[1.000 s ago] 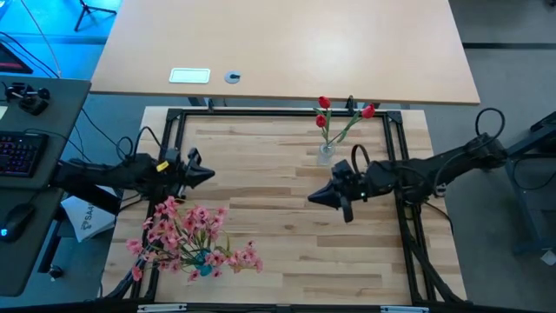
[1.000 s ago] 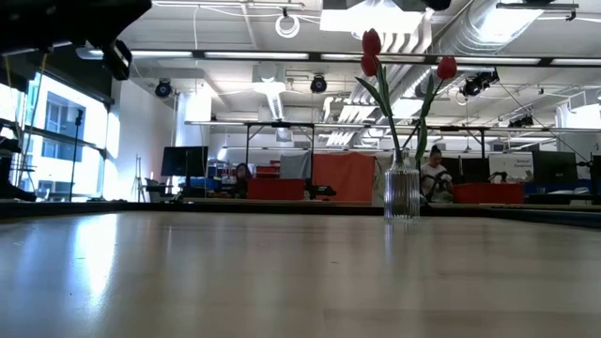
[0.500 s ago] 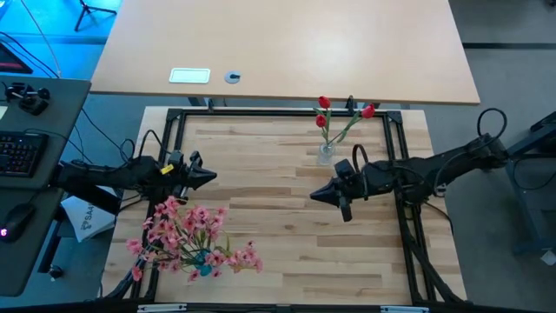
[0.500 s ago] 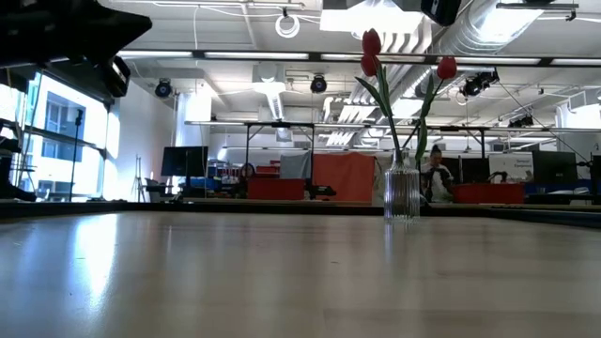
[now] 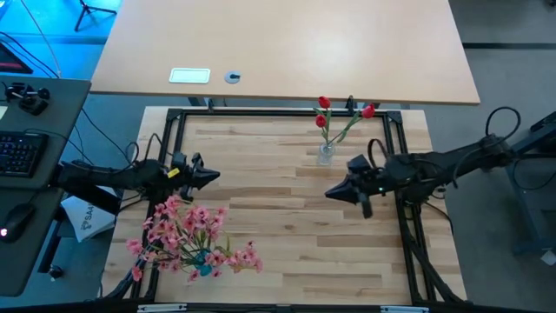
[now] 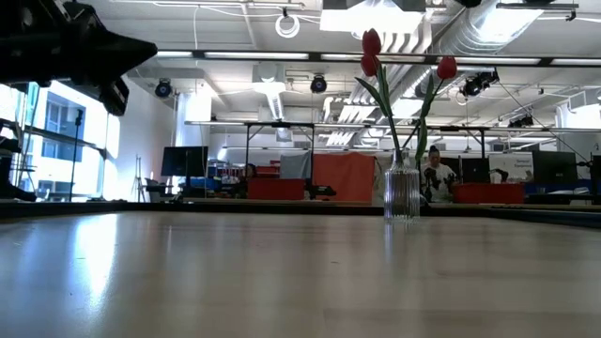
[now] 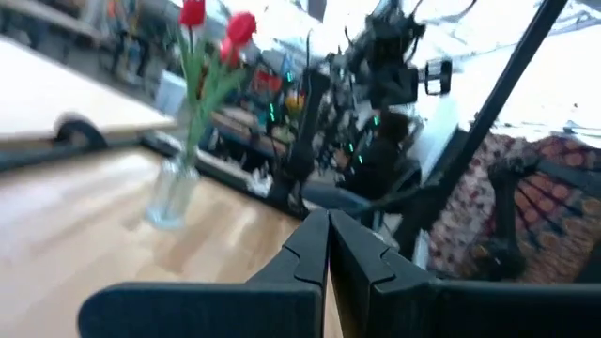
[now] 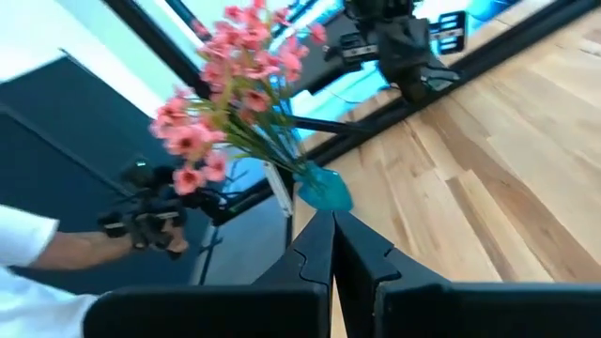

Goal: Sort flowers into vase by color
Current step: Return to Home Position

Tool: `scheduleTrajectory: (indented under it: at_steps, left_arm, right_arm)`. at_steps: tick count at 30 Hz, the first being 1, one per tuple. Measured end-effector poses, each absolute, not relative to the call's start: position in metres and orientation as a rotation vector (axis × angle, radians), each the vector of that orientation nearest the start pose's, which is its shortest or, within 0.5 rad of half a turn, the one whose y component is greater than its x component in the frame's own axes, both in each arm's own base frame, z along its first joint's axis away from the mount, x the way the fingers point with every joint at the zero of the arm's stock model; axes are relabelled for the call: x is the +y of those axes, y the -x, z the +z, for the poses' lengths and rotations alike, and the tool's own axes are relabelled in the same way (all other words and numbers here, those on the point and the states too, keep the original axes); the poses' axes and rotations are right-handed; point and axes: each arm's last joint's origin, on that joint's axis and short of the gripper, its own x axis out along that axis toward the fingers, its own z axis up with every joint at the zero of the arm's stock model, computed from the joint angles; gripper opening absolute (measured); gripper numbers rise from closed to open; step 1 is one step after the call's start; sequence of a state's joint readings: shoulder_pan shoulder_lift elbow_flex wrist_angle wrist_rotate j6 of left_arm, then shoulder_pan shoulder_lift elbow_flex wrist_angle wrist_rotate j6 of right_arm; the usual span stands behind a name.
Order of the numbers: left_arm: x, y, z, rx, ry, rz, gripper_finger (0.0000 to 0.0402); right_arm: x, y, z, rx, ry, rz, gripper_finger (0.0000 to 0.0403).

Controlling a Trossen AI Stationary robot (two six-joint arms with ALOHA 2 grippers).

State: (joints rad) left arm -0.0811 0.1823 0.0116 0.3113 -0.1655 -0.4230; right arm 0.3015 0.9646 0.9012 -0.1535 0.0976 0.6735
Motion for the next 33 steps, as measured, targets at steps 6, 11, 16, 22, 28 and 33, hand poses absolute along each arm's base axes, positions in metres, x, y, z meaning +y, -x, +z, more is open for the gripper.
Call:
scheduleTrajectory:
  at_steps: [6,11,16,22,28,33]
  left_arm:
    - [-0.003,-0.106,0.186,-0.2,0.395,0.075,0.0]
    - [-0.003,-0.106,0.184,-0.181,0.428,0.071,0.0]
    - [-0.003,-0.106,0.183,-0.169,0.427,0.073,0.0]
    - [-0.003,-0.106,0.184,-0.171,0.427,0.072,0.0]
    - [-0.003,-0.106,0.184,-0.171,0.428,0.072,0.0]
    - [-0.003,-0.106,0.184,-0.171,0.428,0.072,0.0]
  right_arm:
    - [0.059,-0.189,0.353,0.226,-0.584,0.126,0.0]
    - [0.053,-0.176,0.353,0.244,-0.561,0.065,0.0]
    - [0.051,-0.171,0.351,0.27,-0.489,0.072,0.0]
    - [0.049,-0.175,0.335,0.257,-0.487,0.171,0.0]
    - [0.05,-0.164,0.261,0.174,-0.659,0.289,0.0]
    - [0.046,-0.141,0.22,0.065,-0.672,0.351,0.0]
